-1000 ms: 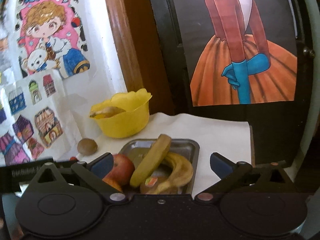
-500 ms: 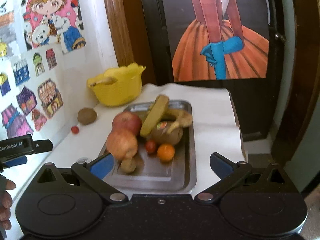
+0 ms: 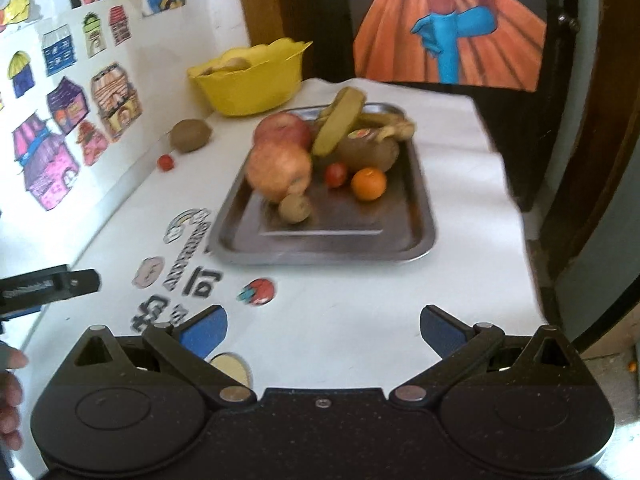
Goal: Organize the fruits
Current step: 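Withdraw both open tools from the tray, then reach the right tool to the brown kiwi while the left tool reaches the other cherry tomato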
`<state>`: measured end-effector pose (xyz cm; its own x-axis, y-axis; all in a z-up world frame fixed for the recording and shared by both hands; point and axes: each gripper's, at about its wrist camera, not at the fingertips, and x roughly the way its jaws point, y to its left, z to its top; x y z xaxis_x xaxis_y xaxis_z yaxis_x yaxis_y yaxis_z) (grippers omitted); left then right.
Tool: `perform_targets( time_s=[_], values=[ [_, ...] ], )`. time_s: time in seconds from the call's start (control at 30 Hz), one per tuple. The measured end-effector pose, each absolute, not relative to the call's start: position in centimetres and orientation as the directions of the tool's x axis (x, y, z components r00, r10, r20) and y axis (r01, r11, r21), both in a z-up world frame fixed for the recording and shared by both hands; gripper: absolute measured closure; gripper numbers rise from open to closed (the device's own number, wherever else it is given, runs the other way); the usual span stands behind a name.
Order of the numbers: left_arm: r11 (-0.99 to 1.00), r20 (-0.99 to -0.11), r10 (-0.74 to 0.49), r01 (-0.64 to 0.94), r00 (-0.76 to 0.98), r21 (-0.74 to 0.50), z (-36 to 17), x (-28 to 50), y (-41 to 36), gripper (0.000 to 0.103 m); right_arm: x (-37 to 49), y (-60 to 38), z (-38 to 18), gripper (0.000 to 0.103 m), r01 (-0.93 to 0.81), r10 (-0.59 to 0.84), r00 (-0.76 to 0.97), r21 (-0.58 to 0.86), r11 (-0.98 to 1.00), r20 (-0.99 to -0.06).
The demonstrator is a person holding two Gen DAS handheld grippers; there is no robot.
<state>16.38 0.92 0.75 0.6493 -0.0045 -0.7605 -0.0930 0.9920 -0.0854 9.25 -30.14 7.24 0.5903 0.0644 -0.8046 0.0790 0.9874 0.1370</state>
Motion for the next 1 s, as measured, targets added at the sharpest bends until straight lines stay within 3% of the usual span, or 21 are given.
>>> perform_targets(
  time_s=[0.67,1.0],
  values=[
    [0.975,-0.753,0.12,-0.221,0.648,-0.036,2.9,15.1,-3.3,0.0,12.8,-32.3,7.2,0.001,-0.088,0.274,0.531,0.269,0.959,-0.802],
    [0.971,-0.728,0.144,-0.237,0.671,-0.026,3.6,17.4,-3.1,0.0,16.2,-32.5,9.2,0.001,-0.176,0.327,0.593,0.279,0.944,-0.735]
  ],
)
